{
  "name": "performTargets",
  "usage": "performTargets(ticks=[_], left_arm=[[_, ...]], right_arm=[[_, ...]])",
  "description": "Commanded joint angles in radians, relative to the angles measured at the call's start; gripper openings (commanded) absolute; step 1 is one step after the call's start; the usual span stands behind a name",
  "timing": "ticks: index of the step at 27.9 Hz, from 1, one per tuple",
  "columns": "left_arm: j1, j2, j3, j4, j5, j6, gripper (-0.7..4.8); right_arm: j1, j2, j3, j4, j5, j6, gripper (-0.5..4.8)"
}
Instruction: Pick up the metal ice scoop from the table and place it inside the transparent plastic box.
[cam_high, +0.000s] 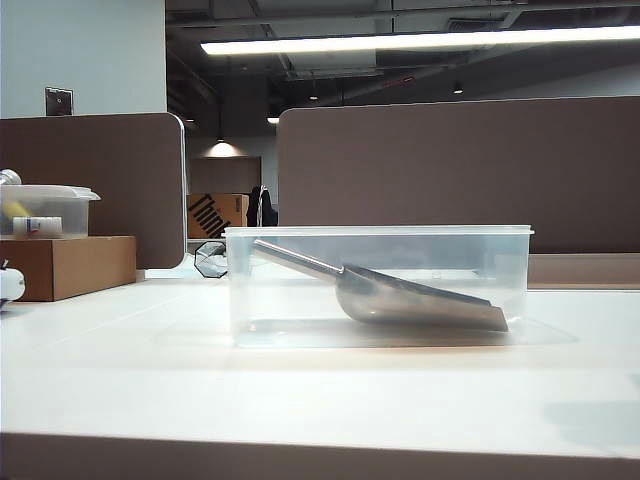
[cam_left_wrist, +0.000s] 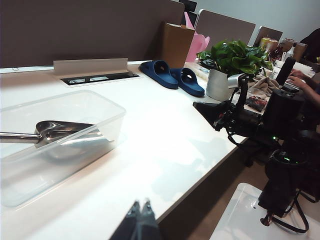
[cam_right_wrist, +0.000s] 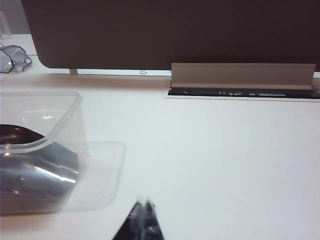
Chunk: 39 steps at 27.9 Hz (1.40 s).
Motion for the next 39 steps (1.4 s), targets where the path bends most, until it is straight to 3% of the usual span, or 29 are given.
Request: performTargets(ticks=[1, 5, 8, 12, 17, 21, 25, 31, 35, 39], left_arm=[[0.002, 0.001, 0.004, 0.004, -0.008, 0.079, 0.00], [0.012, 0.001, -0.017, 0.028, -0.124, 0.268, 0.00], [0.090, 0.001, -0.101, 0.158, -0.226, 0.342, 0.00], [0.248, 0.001, -0.278, 0.360, -0.297, 0.331, 0.00], [0.401, 0.000, -0.496, 0.600, -0.296, 0.221, 0.00], [0.439, 0.000, -0.503, 0.574, -0.353, 0.293, -0.01], [0.505, 0.000, -0.503, 0.581, -0.426, 0.304, -0.01], [0.624, 0.000, -0.503, 0.583, -0.315, 0.264, -0.01], [0.660, 0.000, -0.503, 0.583, -0.185, 0.235, -0.01], [0.669, 0.000, -0.503, 0.578, -0.148, 0.216, -0.01]], right_arm=[[0.001, 0.001, 0.001, 0.013, -0.002, -0.002, -0.01], [0.001, 0.001, 0.001, 0.014, -0.002, -0.002, -0.01], [0.001, 0.001, 0.001, 0.014, -0.002, -0.002, -0.01], [0.002, 0.001, 0.001, 0.014, -0.002, -0.002, -0.01], [0.001, 0.001, 0.001, 0.013, -0.002, -0.002, -0.01], [0.001, 0.001, 0.002, 0.014, -0.002, -0.002, -0.01], [0.001, 0.001, 0.002, 0.013, -0.002, -0.002, -0.01], [0.001, 0.001, 0.002, 0.014, -0.002, -0.002, -0.01], [0.001, 0.001, 0.002, 0.013, -0.002, -0.002, -0.01], [0.001, 0.001, 0.002, 0.013, -0.002, -0.002, -0.01]])
